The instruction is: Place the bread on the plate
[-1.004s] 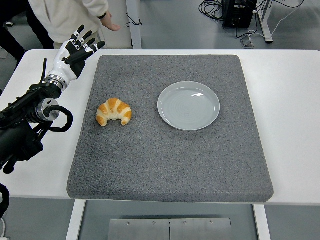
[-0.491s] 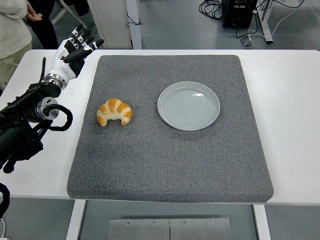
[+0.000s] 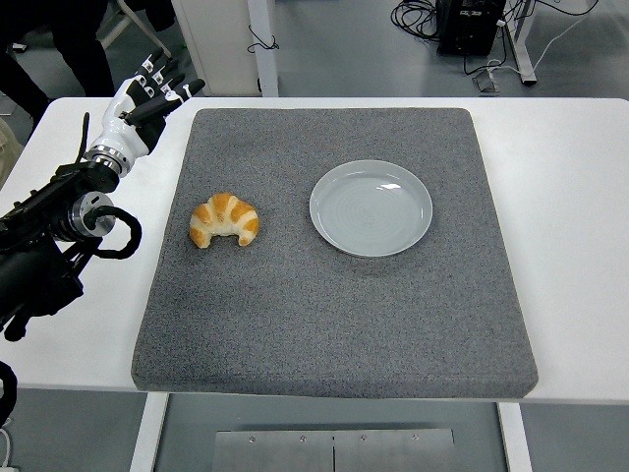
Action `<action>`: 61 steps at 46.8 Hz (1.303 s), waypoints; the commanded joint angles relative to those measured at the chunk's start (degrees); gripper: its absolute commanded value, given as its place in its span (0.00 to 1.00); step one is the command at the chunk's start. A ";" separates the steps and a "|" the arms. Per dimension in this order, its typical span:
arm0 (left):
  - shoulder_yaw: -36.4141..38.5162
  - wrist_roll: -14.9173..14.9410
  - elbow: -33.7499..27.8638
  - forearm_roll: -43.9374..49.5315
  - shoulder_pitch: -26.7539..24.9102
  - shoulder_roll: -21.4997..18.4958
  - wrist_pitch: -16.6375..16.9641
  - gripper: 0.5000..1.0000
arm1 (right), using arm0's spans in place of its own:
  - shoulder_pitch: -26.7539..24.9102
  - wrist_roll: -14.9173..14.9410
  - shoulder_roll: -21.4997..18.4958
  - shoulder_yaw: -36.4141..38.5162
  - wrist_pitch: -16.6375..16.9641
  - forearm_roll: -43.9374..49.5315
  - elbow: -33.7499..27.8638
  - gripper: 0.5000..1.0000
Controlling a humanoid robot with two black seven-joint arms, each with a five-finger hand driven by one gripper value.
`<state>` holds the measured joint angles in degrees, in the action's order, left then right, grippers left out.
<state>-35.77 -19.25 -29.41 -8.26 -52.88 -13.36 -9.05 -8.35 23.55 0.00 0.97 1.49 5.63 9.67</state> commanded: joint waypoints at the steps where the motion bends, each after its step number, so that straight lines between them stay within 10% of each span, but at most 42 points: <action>1: 0.09 0.00 -0.47 0.00 0.05 -0.18 -0.09 0.97 | 0.00 0.00 0.00 0.00 0.00 0.00 0.00 1.00; 61: 4.31 1.41 -36.24 -6.59 5.85 -20.30 3.60 0.97 | 0.00 0.00 0.00 0.00 0.00 0.09 0.00 1.00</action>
<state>-31.80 -17.87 -64.39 -13.87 -47.16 -32.96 -5.87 -8.31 23.56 0.00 0.97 1.49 5.63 9.67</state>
